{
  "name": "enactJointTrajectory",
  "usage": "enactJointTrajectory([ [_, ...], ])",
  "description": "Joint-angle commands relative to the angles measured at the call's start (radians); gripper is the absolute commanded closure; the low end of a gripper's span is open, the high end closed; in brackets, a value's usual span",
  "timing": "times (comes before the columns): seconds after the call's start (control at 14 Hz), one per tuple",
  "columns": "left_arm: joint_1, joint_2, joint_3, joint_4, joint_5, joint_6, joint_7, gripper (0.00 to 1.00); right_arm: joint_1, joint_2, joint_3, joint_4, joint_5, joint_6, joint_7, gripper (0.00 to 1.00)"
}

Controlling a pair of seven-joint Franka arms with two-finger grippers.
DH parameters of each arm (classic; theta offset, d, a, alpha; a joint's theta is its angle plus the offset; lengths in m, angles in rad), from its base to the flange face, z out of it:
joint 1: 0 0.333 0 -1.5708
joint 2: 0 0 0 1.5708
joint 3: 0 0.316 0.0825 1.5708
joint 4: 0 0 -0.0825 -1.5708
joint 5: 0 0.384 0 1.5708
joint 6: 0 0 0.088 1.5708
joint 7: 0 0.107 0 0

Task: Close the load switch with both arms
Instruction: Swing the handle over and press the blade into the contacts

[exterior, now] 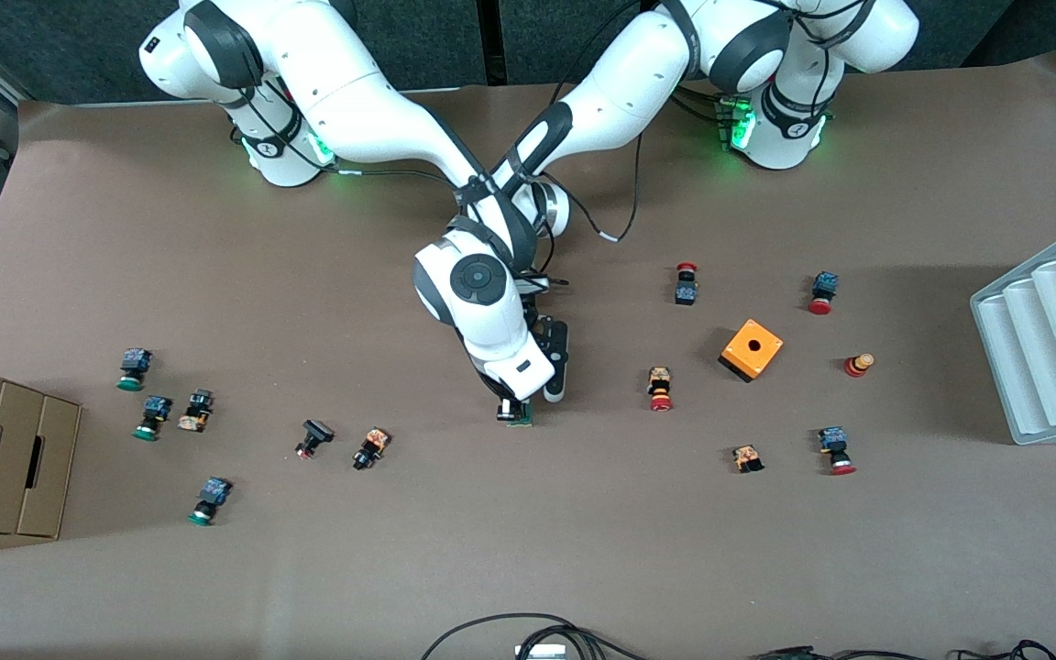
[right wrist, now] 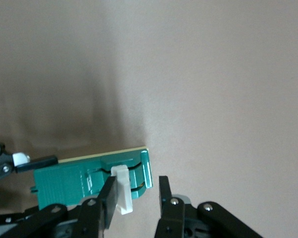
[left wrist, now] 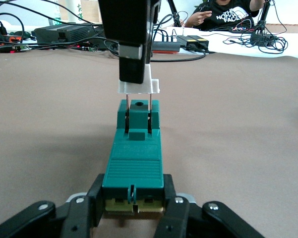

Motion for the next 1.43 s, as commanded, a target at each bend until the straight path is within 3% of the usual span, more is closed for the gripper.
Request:
enactJointTrajectory([
  [0.0,-0.008,0.020,0.007,0.009,0.011,0.009,-0.001,0.68,0.001,0.014,-0.004,0.024,-0.024,0.015,0.033,0.59],
  [1.36,-0.008,0.020,0.009,0.009,0.011,0.009,0.000,0.68,-0.013,0.033,-0.002,0.026,-0.023,0.017,0.036,0.63],
])
